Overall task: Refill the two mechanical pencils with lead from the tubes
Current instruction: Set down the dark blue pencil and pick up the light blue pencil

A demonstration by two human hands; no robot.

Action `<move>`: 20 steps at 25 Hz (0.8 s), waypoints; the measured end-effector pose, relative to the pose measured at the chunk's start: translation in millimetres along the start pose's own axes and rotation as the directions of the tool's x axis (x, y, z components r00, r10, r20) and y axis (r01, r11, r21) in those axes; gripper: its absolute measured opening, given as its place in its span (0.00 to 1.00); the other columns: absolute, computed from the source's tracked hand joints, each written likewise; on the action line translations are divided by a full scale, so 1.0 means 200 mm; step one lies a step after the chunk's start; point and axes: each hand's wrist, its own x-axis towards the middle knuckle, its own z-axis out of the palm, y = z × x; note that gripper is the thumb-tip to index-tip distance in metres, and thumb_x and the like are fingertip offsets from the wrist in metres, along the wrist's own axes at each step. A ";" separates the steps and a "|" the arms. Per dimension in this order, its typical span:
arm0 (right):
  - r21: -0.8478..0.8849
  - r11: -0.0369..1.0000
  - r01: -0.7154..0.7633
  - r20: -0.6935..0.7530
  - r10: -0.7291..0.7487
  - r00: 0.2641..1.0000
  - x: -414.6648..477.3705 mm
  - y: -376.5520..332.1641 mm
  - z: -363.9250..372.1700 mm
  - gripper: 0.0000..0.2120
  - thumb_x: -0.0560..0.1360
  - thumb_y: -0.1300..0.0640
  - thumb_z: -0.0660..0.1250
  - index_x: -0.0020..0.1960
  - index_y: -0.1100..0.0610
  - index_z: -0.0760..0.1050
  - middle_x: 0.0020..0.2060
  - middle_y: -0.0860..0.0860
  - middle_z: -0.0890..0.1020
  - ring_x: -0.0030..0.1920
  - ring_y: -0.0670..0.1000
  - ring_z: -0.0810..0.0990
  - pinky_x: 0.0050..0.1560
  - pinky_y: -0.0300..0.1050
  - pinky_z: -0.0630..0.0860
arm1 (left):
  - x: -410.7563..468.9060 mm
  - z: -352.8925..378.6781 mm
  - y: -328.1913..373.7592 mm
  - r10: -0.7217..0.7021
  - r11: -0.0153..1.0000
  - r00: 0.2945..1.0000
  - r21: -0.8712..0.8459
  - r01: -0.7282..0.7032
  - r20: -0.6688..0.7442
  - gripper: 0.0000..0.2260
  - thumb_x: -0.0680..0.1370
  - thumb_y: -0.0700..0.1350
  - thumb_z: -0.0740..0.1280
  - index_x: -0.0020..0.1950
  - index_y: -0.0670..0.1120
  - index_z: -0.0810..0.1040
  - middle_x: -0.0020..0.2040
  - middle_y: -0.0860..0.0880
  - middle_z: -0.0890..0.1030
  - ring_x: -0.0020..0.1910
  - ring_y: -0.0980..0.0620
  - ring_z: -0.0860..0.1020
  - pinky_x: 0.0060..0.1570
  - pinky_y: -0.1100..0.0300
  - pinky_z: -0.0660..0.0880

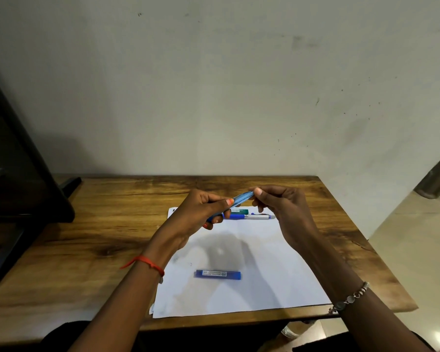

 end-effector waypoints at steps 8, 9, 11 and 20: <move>0.046 0.999 0.003 -0.007 -0.003 1.000 0.00 0.01 0.02 0.07 0.74 0.67 0.64 0.46 0.62 0.80 0.30 0.51 0.84 0.32 0.49 0.81 0.38 0.37 0.80 | 0.01 0.00 0.00 -0.021 1.000 1.000 -0.004 0.021 -0.012 0.07 0.77 0.43 0.65 0.42 0.45 0.82 0.26 0.53 0.77 0.24 0.58 0.68 0.23 0.69 0.63; 0.051 0.999 -0.001 -0.009 0.001 1.000 0.01 0.01 0.02 0.07 0.74 0.67 0.64 0.46 0.62 0.80 0.30 0.52 0.84 0.32 0.49 0.82 0.38 0.38 0.80 | 0.01 0.00 0.00 -0.023 1.000 1.000 -0.002 0.023 -0.014 0.07 0.77 0.43 0.65 0.41 0.45 0.82 0.26 0.54 0.77 0.24 0.58 0.68 0.23 0.69 0.64; 0.067 0.998 -0.005 -0.009 0.005 1.000 0.01 0.01 0.01 0.07 0.74 0.67 0.63 0.46 0.62 0.80 0.30 0.52 0.84 0.32 0.50 0.82 0.39 0.39 0.81 | 0.01 0.00 0.00 -0.029 1.000 0.999 0.002 0.029 -0.015 0.08 0.77 0.44 0.65 0.41 0.46 0.82 0.25 0.54 0.78 0.24 0.58 0.68 0.23 0.69 0.64; 0.308 0.950 -0.051 -0.053 0.071 0.996 0.04 -0.07 -0.09 0.08 0.76 0.68 0.59 0.42 0.66 0.76 0.28 0.54 0.83 0.32 0.52 0.83 0.35 0.41 0.81 | -0.01 -0.05 -0.01 -0.039 0.998 0.999 -0.041 0.038 -0.034 0.08 0.76 0.43 0.65 0.40 0.45 0.82 0.25 0.53 0.77 0.23 0.58 0.67 0.21 0.69 0.62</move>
